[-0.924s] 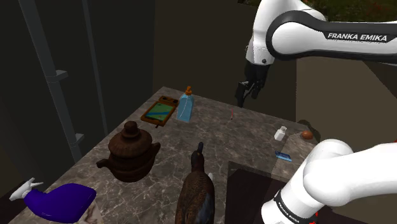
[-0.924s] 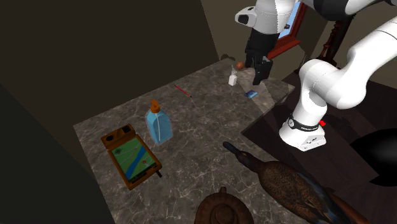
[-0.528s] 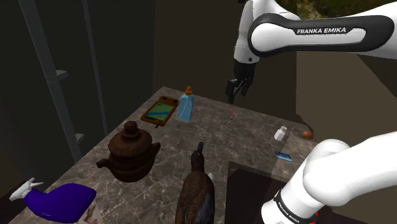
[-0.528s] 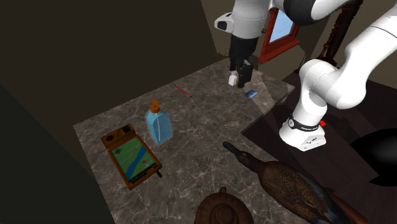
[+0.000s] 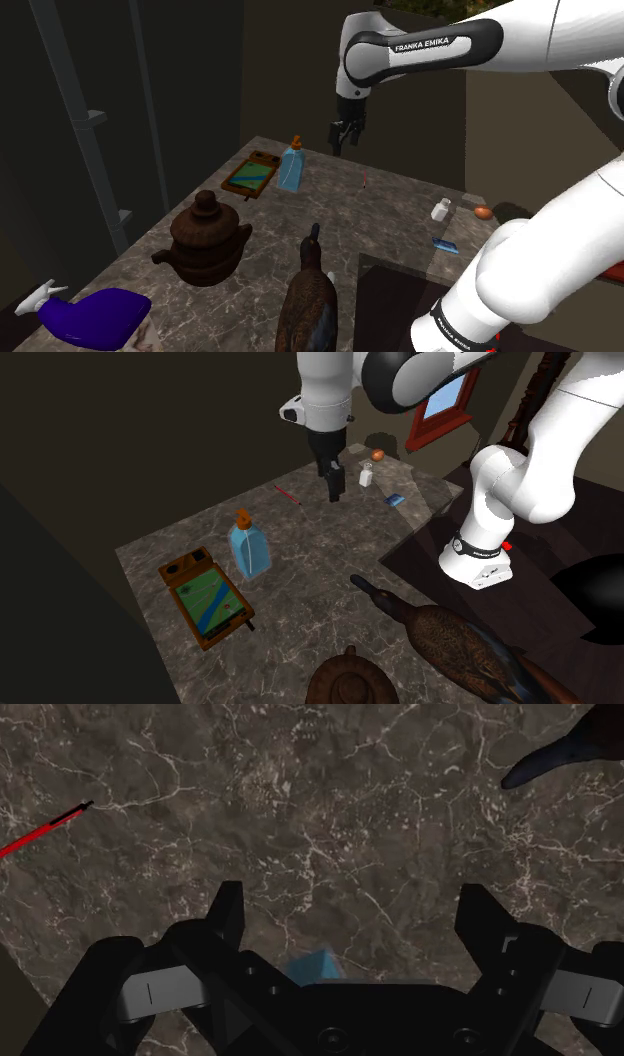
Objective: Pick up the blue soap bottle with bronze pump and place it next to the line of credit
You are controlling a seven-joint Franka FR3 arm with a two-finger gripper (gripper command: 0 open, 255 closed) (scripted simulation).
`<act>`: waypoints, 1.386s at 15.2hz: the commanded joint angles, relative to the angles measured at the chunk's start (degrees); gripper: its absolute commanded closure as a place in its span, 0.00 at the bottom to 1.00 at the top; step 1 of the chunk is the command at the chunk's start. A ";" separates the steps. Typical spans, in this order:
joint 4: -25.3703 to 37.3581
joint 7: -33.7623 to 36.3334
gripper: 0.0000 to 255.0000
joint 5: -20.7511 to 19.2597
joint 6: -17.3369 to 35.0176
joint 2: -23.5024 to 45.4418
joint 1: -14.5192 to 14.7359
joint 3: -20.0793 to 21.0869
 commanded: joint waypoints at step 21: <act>67.64 -15.57 0.00 3.11 -15.57 58.48 -0.53 0.83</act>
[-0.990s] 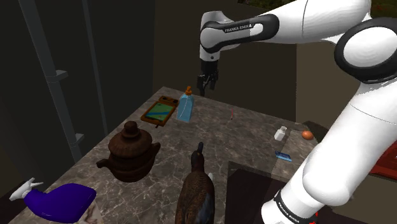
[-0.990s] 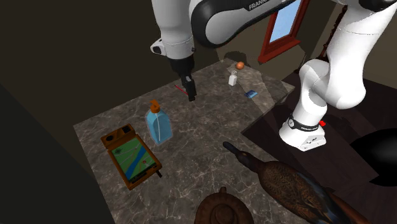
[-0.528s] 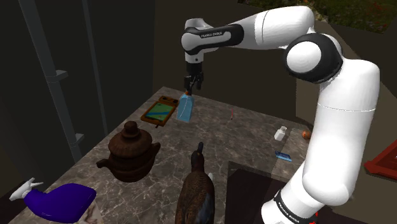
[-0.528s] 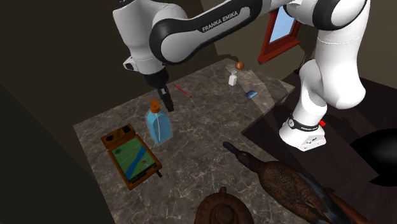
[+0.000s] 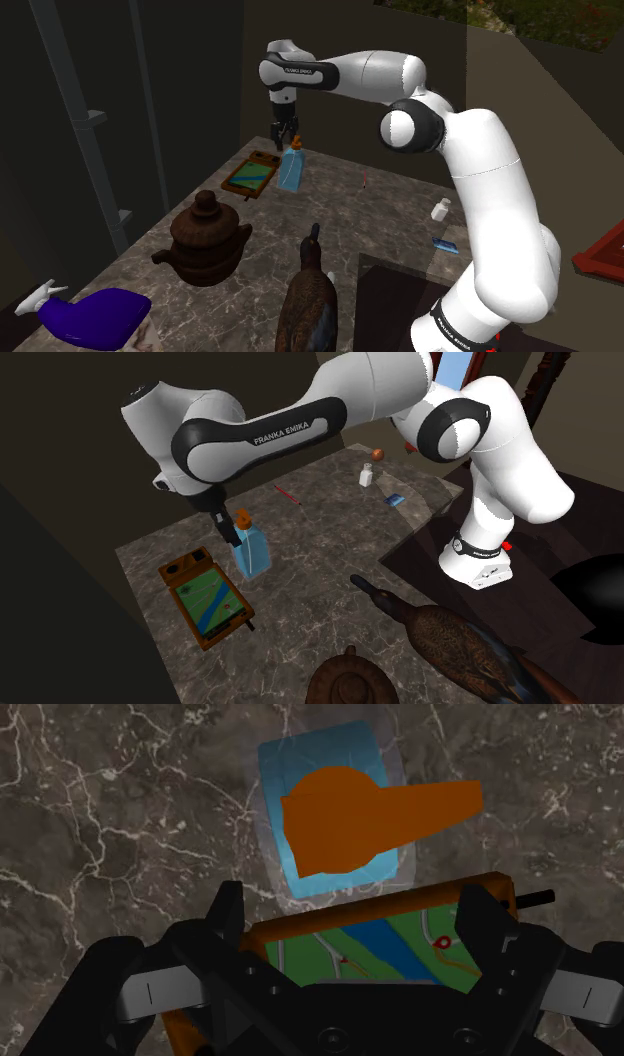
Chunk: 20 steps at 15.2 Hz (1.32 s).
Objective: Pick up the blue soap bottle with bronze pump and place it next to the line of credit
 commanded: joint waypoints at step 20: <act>-7.12 -0.03 1.00 -0.07 6.19 -0.87 -0.35 0.02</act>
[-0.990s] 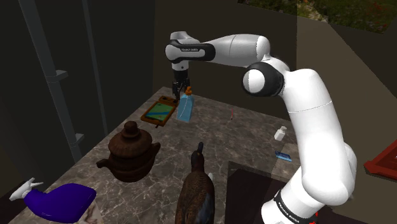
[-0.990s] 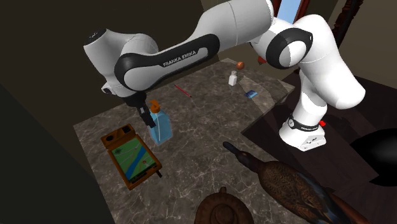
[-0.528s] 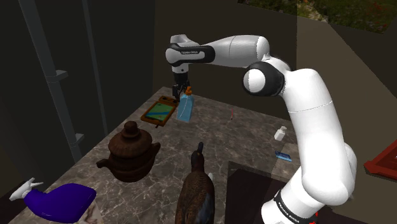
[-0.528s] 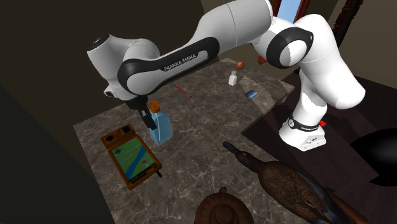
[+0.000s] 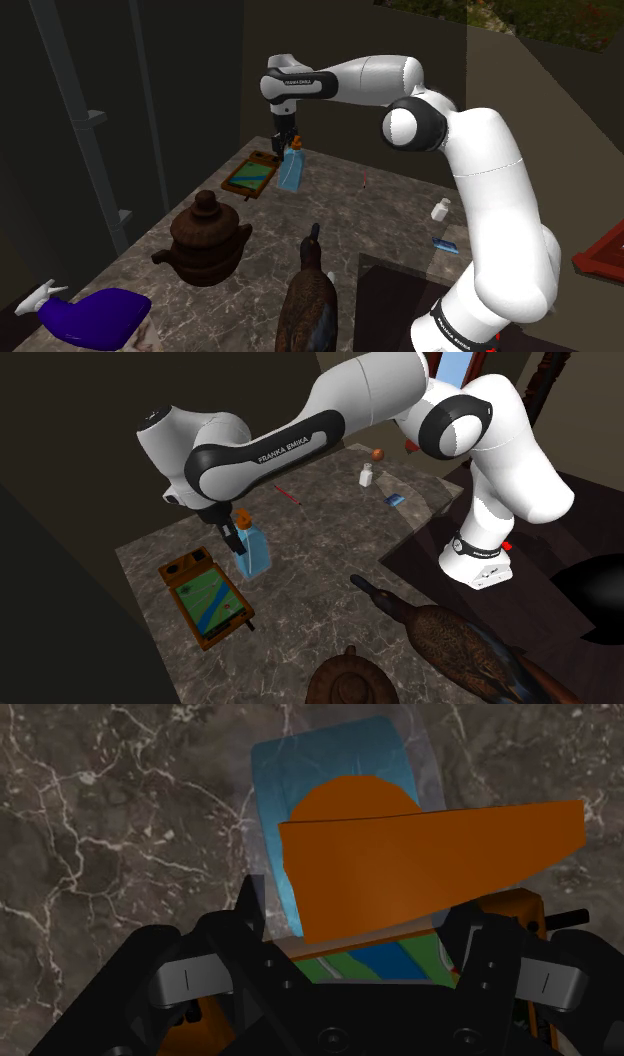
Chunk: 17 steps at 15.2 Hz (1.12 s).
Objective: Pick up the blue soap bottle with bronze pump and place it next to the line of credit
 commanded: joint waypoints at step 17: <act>10.00 -0.77 1.00 0.10 -10.01 0.05 0.12 -0.04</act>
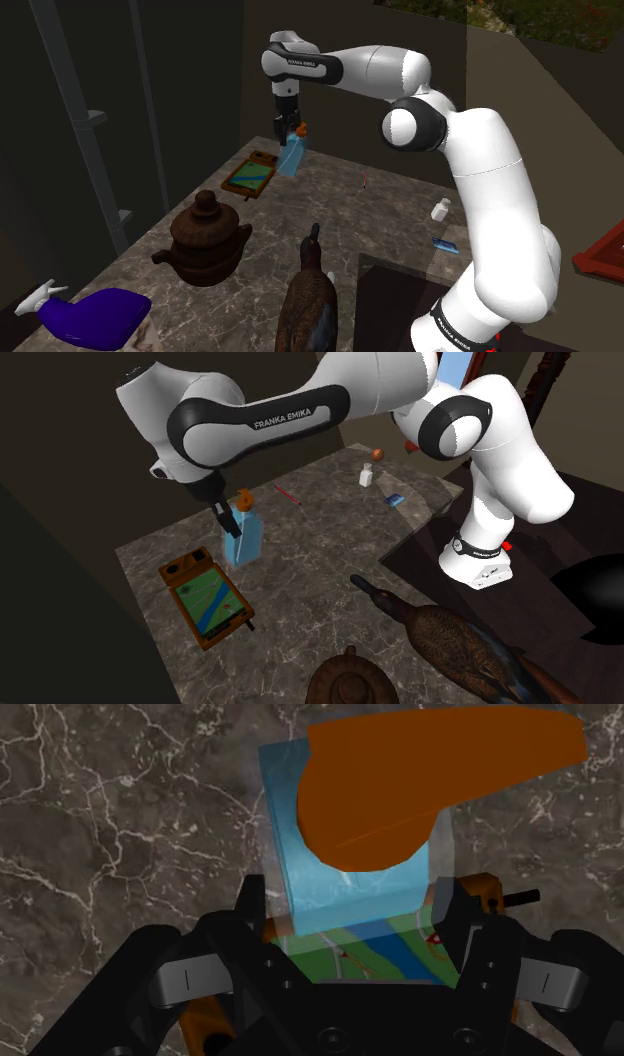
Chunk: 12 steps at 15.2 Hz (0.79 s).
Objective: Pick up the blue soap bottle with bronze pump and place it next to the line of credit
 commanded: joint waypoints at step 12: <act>-35.41 -6.50 1.00 -0.95 8.88 -27.19 -5.23 -2.10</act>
